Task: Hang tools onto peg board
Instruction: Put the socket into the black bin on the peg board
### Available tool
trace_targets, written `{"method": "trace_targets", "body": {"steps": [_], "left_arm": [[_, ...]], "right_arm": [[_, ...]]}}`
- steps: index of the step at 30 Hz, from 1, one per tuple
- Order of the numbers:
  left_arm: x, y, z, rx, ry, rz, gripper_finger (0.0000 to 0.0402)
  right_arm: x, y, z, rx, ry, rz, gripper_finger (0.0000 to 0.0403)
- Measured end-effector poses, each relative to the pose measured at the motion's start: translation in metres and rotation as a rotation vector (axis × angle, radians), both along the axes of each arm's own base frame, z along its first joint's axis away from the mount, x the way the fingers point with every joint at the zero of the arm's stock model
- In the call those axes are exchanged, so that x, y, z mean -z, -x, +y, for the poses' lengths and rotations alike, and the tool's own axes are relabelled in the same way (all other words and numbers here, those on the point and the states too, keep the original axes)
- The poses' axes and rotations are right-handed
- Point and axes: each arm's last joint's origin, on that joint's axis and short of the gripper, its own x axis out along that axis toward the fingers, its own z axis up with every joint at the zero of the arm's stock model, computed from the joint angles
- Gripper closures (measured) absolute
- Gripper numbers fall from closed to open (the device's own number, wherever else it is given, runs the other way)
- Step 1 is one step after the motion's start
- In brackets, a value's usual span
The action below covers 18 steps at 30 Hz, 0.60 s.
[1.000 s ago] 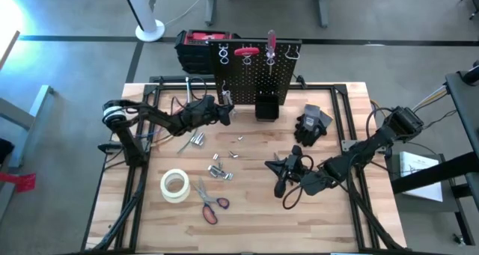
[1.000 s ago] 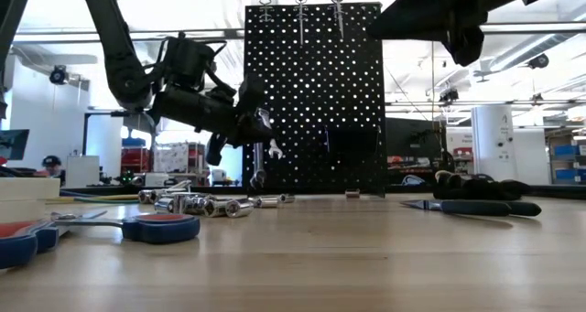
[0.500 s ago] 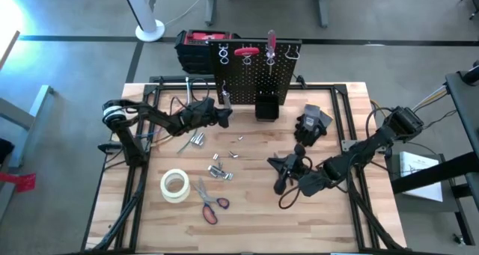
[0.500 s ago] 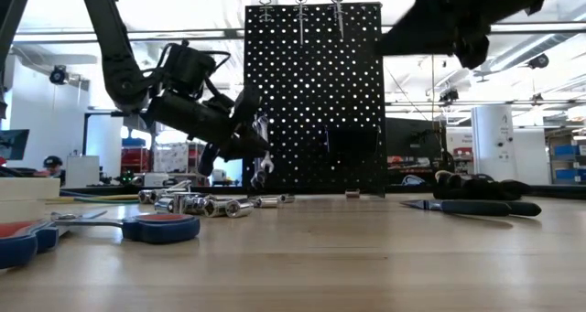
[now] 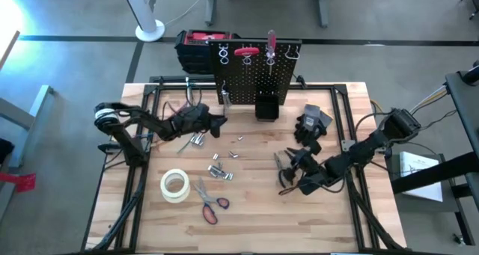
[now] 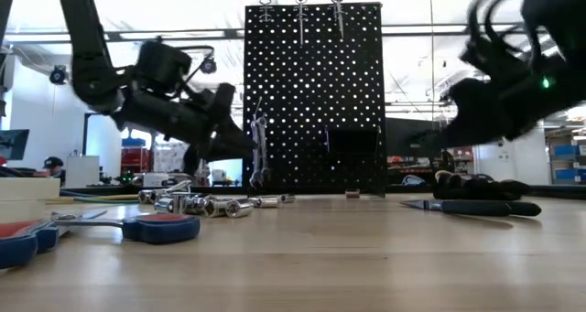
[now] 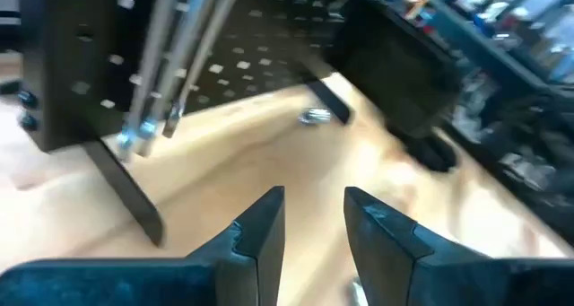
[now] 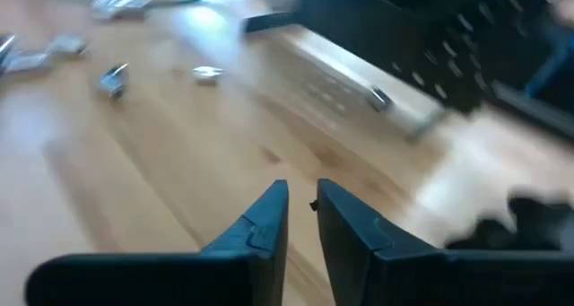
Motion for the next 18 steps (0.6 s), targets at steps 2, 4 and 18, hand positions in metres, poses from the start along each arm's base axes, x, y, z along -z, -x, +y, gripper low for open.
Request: {"method": "trace_targets", "body": {"steps": [2,4,18], "left_arm": [[0.0,0.002,-0.009,0.028,-0.038,-0.026,0.0295],[-0.002,-0.001,-0.019,0.052,-0.101,-0.042,0.0295],[0.013,-0.071,-0.021,0.146,-0.161,0.117,0.0294]], "right_arm": [[0.008,0.009,-0.006,0.075,-0.064,-0.085,0.0376],[0.014,0.016,-0.012,0.137,-0.125,-0.165,0.0394],[0.023,0.008,-0.057,-0.099,-0.075,0.005,0.0403]]}}
